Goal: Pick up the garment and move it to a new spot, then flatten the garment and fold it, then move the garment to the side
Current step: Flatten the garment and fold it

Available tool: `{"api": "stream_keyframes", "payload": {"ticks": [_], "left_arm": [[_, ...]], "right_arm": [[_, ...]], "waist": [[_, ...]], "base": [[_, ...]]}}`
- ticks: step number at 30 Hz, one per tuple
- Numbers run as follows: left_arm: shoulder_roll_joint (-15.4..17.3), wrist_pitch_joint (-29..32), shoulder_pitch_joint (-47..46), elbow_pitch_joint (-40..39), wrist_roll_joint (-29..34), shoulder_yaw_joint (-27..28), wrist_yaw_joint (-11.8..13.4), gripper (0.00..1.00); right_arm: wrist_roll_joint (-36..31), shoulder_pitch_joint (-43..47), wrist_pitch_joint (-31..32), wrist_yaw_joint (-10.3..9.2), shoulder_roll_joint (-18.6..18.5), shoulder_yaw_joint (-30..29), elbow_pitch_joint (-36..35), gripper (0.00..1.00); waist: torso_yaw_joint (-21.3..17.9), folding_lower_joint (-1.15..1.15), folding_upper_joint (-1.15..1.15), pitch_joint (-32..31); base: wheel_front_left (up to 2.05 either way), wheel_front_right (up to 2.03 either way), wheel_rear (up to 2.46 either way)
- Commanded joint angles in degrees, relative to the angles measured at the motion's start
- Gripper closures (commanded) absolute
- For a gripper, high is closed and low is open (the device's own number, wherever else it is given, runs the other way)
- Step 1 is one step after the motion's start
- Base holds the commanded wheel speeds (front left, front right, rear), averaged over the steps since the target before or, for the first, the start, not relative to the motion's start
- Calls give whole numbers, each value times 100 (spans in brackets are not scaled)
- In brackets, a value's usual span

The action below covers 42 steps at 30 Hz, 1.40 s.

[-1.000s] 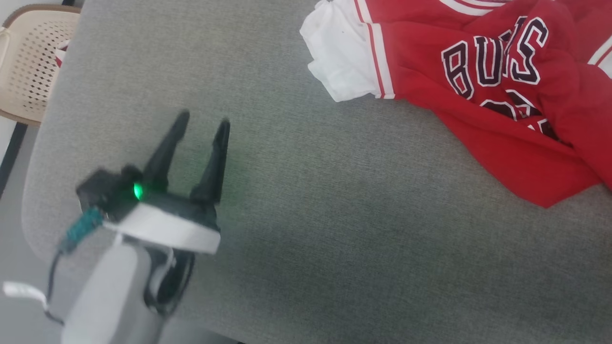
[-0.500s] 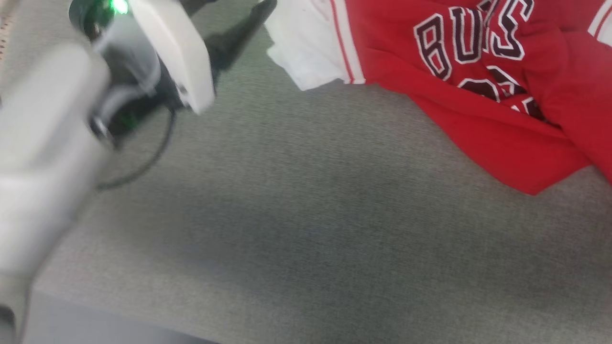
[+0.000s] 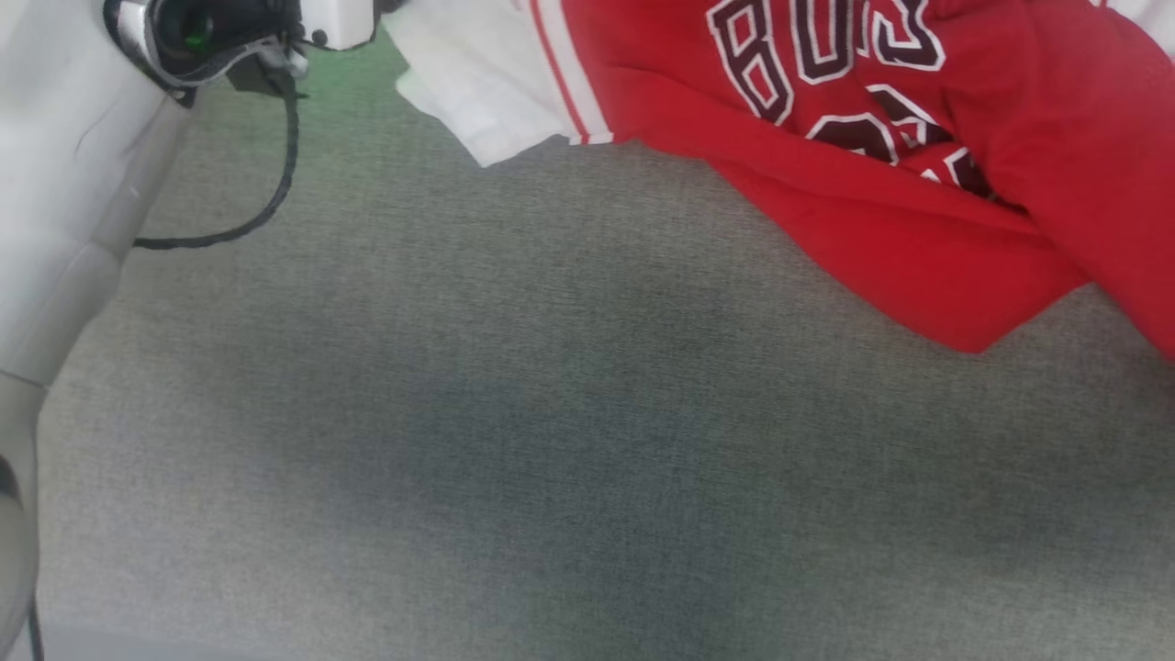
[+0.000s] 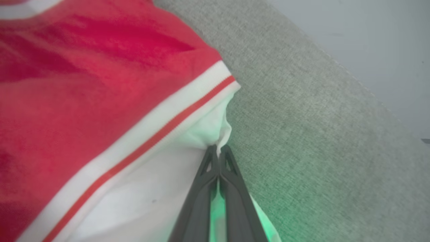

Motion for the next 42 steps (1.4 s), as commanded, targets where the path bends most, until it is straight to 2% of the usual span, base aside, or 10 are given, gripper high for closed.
{"api": "stream_keyframes", "payload": {"ticks": [1, 4, 10, 11, 13, 18, 27, 33, 39, 42], "left_arm": [[53, 163, -118, 81, 48, -173, -11, 0], [80, 135, -166, 121, 127, -355, -10, 0], [37, 428, -70, -25, -310, -695, -13, 0], [20, 463, -80, -91, -339, -743, -15, 42], [29, 389, -83, -172, -435, -803, -19, 100], [198, -288, -263, -228, -343, -865, -12, 100], [417, -1691, -518, -159, -206, -938, -11, 100], [465, -3111, -1019, 377, 48, -786, -10, 100], [243, -4564, -1883, 944, 94, -364, -11, 100], [110, -4925, -2158, 966, -76, -106, -10, 100]], "right_arm": [[-5, 341, 86, -25, -7, 321, 298, 100], [39, 287, 57, -25, 44, 412, 285, 100], [175, 109, -40, -18, 97, 699, 277, 100], [188, 75, -76, -19, 99, 724, 280, 100], [218, 22, -165, -20, 113, 802, 286, 100], [296, -176, -642, -19, 127, 908, 207, 100], [519, -617, -1865, -18, 126, 601, 423, 100], [241, -1168, -2979, -18, 526, 84, 1259, 100], [-421, -2170, -4519, -19, 1160, -764, 2679, 100], [-683, -2570, -5033, -19, 1414, -1043, 3305, 100]], "waist": [[-58, 0, 0, 21], [-103, 0, 0, 39], [-210, 0, 0, 83], [-217, 0, 0, 92], [-236, 0, 0, 100], [-270, 0, 0, 80], [-357, 0, 0, -249], [-525, 0, 0, -508], [-698, 0, 0, -758], [-733, 0, 0, -905]], "base": [[0, 0, 0], [0, 0, 0], [0, 0, 0], [0, 0, 0], [0, 0, 0], [0, 0, 0], [0, 0, 0], [0, 0, 0], [0, 0, 0], [0, 0, 0]]}}
